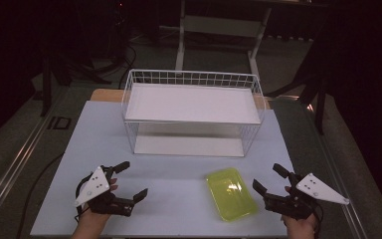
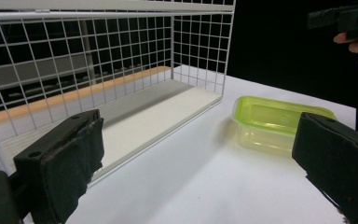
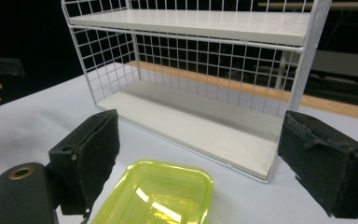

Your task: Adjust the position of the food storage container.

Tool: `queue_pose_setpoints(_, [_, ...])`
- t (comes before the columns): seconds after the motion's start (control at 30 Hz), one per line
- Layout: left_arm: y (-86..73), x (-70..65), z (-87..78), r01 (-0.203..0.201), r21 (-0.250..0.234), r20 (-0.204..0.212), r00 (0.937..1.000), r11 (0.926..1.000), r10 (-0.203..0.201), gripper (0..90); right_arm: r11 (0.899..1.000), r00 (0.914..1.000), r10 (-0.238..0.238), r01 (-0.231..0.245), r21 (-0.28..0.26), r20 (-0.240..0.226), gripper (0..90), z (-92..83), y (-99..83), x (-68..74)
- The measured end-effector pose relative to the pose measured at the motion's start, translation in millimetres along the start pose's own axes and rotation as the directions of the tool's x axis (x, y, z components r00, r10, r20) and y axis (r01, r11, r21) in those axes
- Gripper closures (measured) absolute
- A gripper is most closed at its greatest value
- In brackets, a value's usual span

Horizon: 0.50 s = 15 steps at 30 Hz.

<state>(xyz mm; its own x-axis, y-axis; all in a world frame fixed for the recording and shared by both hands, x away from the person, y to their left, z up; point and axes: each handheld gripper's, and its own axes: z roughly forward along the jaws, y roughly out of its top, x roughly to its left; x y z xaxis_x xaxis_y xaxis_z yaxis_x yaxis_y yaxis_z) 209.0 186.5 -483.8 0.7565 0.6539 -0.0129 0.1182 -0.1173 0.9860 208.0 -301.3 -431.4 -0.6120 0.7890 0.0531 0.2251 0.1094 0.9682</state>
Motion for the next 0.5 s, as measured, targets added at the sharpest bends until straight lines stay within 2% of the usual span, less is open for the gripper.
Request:
queue_pose_setpoints(0.03, [0.0,0.0,0.0,0.0,0.0,0.0,1.0,1.0,0.0,2.9,1.0,0.9998,0.006,-0.005,0.009,-0.02,12.8,0.9,1.3,-0.7])
queue_pose_setpoints(0.17, [-0.2,0.2,2.5,0.007,0.003,0.01,0.9999,1.0,-0.007,2.9,0.999,0.9984,0.024,-0.023,0.023,-0.052,12.9,3.2,3.7,-0.9])
queue_pose_setpoints(0.2, [-0.3,-0.2,2.8,0.003,0.008,0.013,0.9999,1.0,-0.003,2.9,0.997,0.9913,0.063,-0.058,0.047,-0.115,14.3,5.0,3.3,-1.9])
queue_pose_setpoints(0.27, [-0.3,-1.1,3.1,-0.004,0.013,0.016,0.9999,0.9999,0.004,2.9,0.995,0.9888,0.071,-0.06,0.085,-0.132,16.3,6.6,0.9,-1.9])
queue_pose_setpoints(0.33, [-0.2,-1.8,3.3,-0.011,0.014,0.015,0.9998,0.9998,0.011,2.9,0.991,0.9879,0.074,-0.058,0.117,-0.137,26.1,5.4,-3.3,-1.8])
queue_pose_setpoints(0.4, [0.0,-2.3,3.8,-0.01,0.016,0.014,0.9999,0.9998,0.01,2.9,0.987,0.9858,0.076,-0.053,0.153,-0.149,30.7,3.8,-7.0,-2.1])
queue_pose_setpoints(0.5, [-0.1,-2.4,4.8,-0.011,0.018,0.014,0.9998,0.9998,0.011,2.9,0.977,0.9902,0.048,-0.019,0.214,-0.131,36.7,-1.2,-12.1,0.1])
